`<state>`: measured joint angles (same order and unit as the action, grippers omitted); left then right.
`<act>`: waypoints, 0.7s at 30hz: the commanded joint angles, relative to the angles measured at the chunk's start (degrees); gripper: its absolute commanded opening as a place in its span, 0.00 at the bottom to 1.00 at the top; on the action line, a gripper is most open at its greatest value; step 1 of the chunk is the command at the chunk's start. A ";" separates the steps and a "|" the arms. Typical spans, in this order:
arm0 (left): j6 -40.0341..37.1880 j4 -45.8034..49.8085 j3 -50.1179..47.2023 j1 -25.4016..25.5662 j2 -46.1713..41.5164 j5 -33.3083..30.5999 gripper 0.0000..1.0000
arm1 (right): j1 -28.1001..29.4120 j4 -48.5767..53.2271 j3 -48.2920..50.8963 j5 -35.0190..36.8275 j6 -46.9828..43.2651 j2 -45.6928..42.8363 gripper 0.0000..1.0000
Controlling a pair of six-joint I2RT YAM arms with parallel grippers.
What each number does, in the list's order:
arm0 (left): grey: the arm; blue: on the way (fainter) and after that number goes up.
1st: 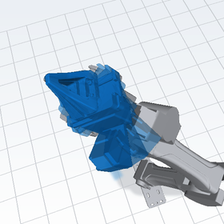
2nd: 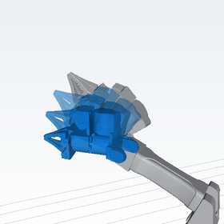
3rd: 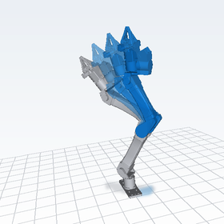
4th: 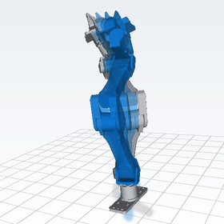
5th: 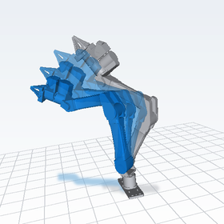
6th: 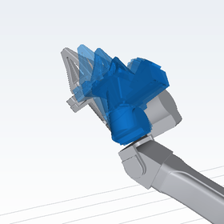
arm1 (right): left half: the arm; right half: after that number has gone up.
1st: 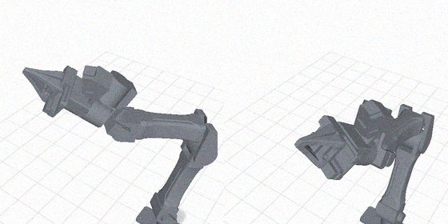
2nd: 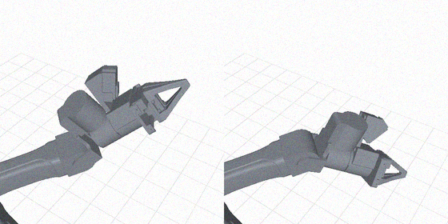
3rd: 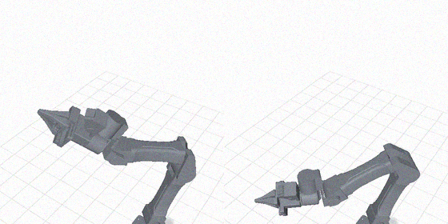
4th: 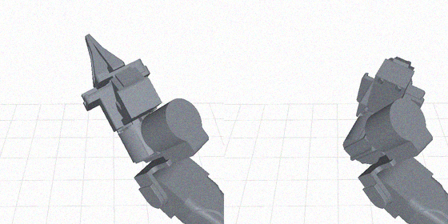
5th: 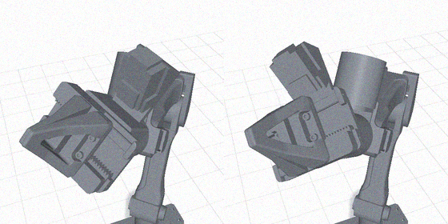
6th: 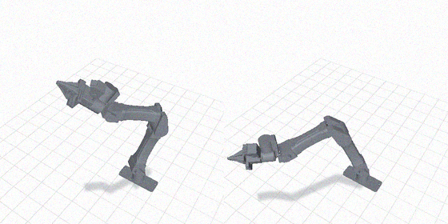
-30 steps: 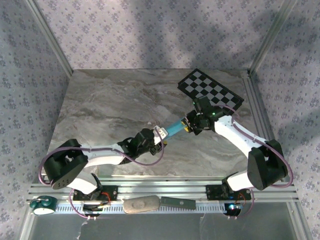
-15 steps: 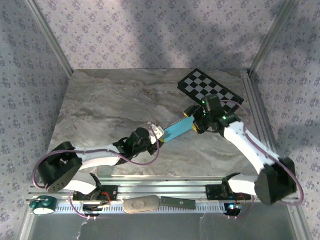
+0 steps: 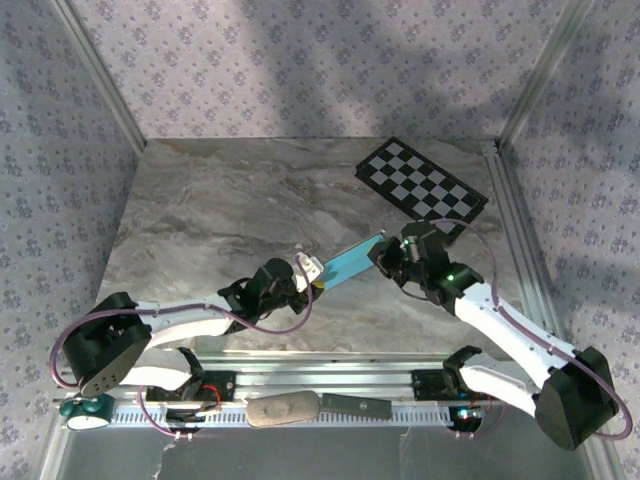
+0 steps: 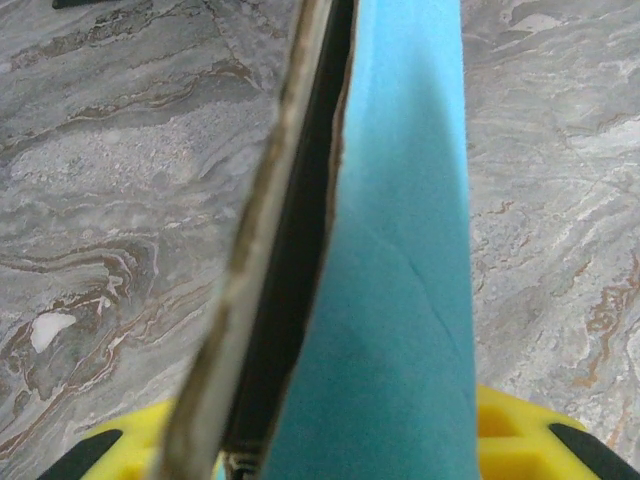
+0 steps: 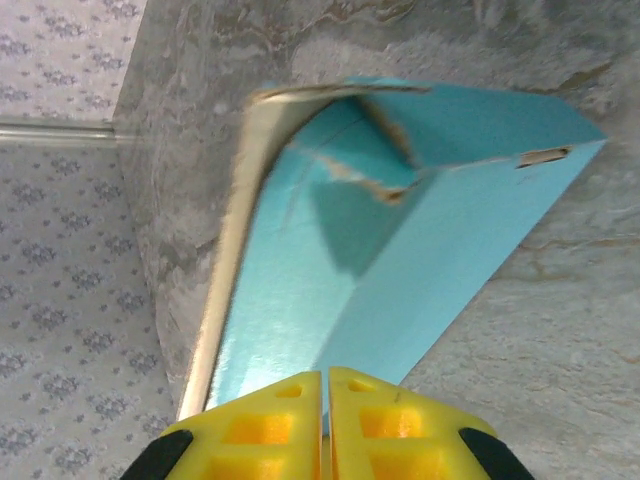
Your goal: Fold the paper box
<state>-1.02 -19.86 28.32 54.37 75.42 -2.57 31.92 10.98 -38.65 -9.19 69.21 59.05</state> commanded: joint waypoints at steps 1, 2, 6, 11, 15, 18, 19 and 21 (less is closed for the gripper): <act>-0.63 0.35 1.39 -0.31 0.06 0.47 0.33 | 1.95 -2.28 -4.29 2.45 -1.82 2.02 0.09; -0.65 0.47 1.60 -0.32 0.14 0.25 0.33 | 2.70 -1.95 -5.05 2.66 -1.80 2.95 0.09; -0.94 0.81 2.16 -0.30 0.39 0.11 0.34 | 4.69 -2.49 -6.04 2.61 -1.21 6.51 0.06; -1.39 1.52 2.62 -0.23 0.52 0.01 0.35 | 5.55 -2.32 -7.78 3.30 -1.42 10.03 0.05; -1.79 1.69 2.70 -0.14 0.55 -0.12 0.36 | 4.82 -1.36 -7.95 3.74 -1.74 13.17 0.03; -2.04 2.27 2.96 0.03 0.54 -0.46 0.36 | 4.80 -0.03 -7.84 4.32 -1.42 14.78 0.02; -2.18 2.40 2.97 0.00 0.48 -0.51 0.37 | 4.96 0.81 -8.11 4.59 -1.29 15.19 0.02; -2.22 2.52 2.97 0.04 0.26 -0.74 0.38 | 5.18 3.41 -8.63 5.37 -1.35 15.94 0.02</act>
<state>-2.07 -17.69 29.10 54.37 75.53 -2.85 37.01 7.73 -46.44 -6.55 68.51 73.30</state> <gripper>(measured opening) 0.379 0.042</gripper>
